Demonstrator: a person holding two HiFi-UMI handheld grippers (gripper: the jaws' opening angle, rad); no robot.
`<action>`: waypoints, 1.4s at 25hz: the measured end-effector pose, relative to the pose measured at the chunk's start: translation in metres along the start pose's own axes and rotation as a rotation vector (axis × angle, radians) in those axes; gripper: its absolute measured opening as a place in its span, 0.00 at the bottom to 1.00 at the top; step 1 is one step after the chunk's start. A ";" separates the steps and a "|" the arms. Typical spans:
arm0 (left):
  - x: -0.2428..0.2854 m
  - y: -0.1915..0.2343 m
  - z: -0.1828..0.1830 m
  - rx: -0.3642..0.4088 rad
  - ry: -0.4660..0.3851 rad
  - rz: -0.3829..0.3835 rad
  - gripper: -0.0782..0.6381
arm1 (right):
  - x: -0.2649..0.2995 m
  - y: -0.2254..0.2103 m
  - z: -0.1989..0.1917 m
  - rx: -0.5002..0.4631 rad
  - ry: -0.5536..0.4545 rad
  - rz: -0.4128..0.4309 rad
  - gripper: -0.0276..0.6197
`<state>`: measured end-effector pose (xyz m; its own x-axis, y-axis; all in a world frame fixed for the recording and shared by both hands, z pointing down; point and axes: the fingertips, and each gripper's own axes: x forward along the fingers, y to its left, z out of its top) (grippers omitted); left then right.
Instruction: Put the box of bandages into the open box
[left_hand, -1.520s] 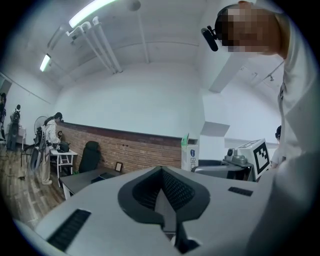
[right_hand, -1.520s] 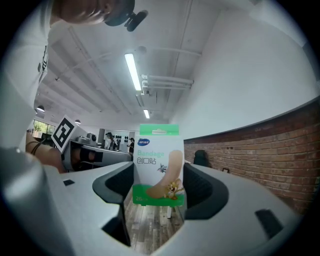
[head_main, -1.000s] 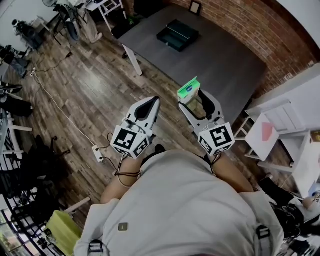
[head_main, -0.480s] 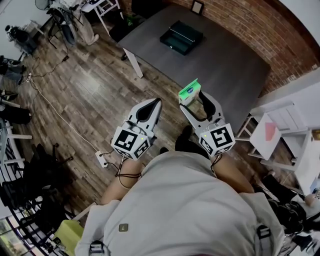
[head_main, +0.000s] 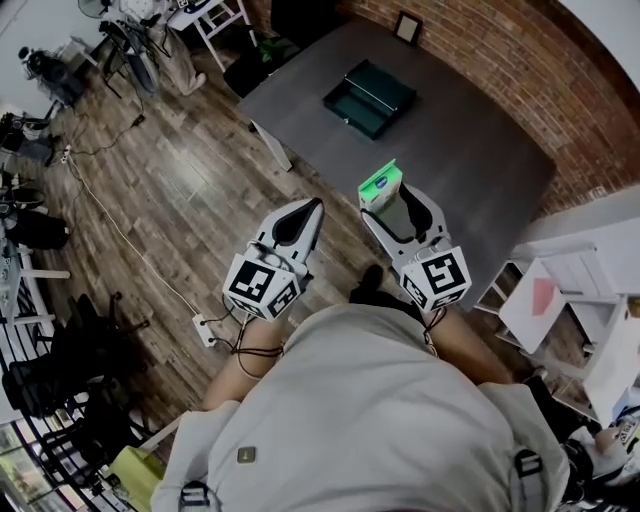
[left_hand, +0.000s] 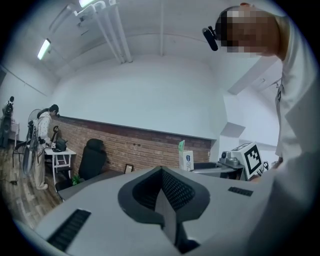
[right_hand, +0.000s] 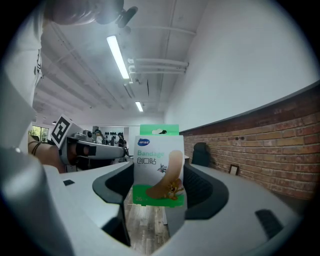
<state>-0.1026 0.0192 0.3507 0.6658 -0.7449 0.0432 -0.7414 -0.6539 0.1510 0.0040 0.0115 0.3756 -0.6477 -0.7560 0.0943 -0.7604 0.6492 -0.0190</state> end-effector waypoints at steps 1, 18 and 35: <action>0.015 0.003 0.002 0.003 -0.001 0.000 0.13 | 0.004 -0.013 0.001 -0.004 0.002 0.002 0.51; 0.187 0.005 0.016 0.027 0.015 -0.077 0.13 | 0.031 -0.166 0.012 -0.020 -0.008 -0.047 0.51; 0.280 0.125 -0.002 -0.022 0.092 -0.190 0.13 | 0.155 -0.223 -0.014 0.008 0.090 -0.146 0.51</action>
<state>-0.0090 -0.2707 0.3842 0.7994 -0.5922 0.1019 -0.6000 -0.7779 0.1866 0.0738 -0.2491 0.4086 -0.5239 -0.8314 0.1853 -0.8467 0.5321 -0.0064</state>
